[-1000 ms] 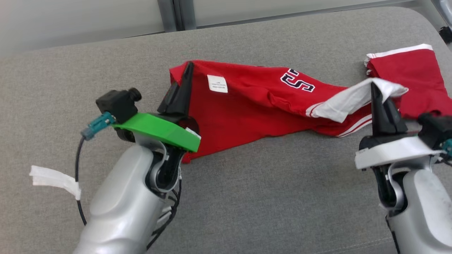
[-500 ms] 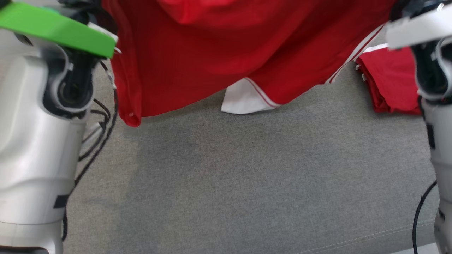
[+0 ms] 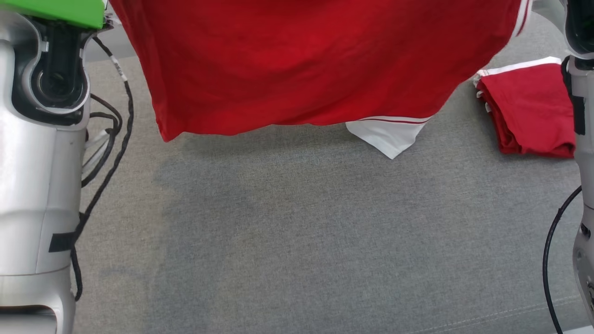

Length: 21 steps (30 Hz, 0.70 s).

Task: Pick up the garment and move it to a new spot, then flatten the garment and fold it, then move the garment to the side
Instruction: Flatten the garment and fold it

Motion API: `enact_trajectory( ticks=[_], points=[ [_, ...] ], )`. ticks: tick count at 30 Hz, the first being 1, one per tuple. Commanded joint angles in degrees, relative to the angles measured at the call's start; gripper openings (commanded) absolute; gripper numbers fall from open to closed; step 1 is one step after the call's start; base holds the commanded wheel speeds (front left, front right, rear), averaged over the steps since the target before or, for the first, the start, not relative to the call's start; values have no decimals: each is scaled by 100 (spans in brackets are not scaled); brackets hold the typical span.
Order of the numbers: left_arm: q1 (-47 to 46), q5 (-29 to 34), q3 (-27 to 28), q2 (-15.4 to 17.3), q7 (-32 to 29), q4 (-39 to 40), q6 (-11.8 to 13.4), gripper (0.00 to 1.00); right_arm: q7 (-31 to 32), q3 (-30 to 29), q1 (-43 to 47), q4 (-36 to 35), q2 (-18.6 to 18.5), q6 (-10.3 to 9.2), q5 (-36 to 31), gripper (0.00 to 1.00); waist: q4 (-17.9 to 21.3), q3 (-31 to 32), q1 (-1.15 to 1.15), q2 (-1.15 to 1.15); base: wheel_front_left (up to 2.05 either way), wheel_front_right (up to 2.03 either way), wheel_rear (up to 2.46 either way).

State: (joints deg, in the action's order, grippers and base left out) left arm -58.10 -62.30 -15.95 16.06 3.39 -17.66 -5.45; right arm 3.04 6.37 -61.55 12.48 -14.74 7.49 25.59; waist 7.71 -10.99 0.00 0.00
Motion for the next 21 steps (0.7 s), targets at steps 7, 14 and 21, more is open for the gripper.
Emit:
enact_trajectory(
  ticks=[7,14,21],
  points=[
    [197,-235,218,-164,299,-571,16,0,-211,-41,-308,1047,382,-1,118,0,29,-244,0,0,0,0,0],
    [-285,461,267,-390,1121,-1181,-90,0,-1403,-508,-977,2039,788,-1,-248,0,-8,-376,0,0,0,0,0],
    [-603,1418,979,-946,1168,-398,-203,0,-1818,-824,-1511,1249,786,-1,-726,0,-130,-623,0,0,0,0,0]
  ],
)
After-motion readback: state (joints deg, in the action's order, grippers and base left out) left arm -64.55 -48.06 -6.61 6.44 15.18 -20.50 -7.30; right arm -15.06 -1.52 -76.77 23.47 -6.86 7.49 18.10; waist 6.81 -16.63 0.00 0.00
